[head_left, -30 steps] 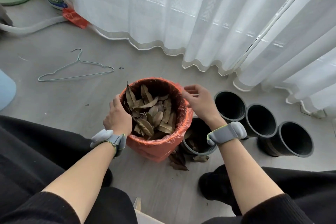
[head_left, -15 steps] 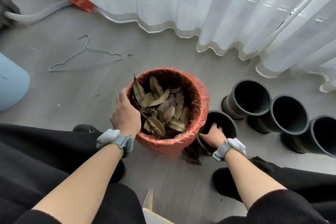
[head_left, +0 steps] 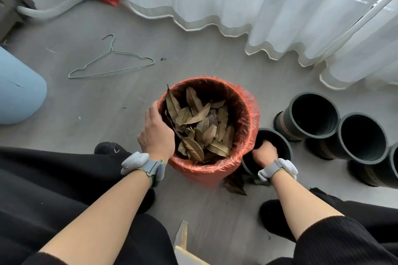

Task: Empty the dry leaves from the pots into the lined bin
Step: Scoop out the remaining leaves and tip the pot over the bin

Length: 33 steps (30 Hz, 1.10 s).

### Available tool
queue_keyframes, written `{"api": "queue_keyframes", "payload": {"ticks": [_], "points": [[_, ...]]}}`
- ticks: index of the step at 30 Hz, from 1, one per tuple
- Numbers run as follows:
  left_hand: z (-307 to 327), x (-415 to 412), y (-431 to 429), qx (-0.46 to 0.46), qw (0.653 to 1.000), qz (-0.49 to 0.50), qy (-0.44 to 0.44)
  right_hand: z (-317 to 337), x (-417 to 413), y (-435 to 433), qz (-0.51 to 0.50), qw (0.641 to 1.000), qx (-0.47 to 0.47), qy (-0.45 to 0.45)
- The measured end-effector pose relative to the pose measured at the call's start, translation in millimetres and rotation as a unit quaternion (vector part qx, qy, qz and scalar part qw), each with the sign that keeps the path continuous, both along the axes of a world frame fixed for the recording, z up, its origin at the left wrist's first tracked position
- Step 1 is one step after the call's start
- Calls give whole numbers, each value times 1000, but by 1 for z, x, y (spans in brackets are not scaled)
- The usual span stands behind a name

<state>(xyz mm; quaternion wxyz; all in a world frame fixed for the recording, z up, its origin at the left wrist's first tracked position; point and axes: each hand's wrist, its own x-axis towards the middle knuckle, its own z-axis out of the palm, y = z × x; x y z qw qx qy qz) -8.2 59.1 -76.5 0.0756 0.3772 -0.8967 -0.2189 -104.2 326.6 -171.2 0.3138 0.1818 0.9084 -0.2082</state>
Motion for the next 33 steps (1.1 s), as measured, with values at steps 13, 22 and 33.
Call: {"api": "queue_keyframes", "payload": {"ticks": [13,22,33], "points": [[4,1,0,20,1000,4,0,48,10,31,-63,982,-172,47],[6,-1,4,41,999,13,-20,70,30,60,-110,966,-224,61],[9,0,5,37,999,8,-29,161,8,59,-168,899,-396,85]]}}
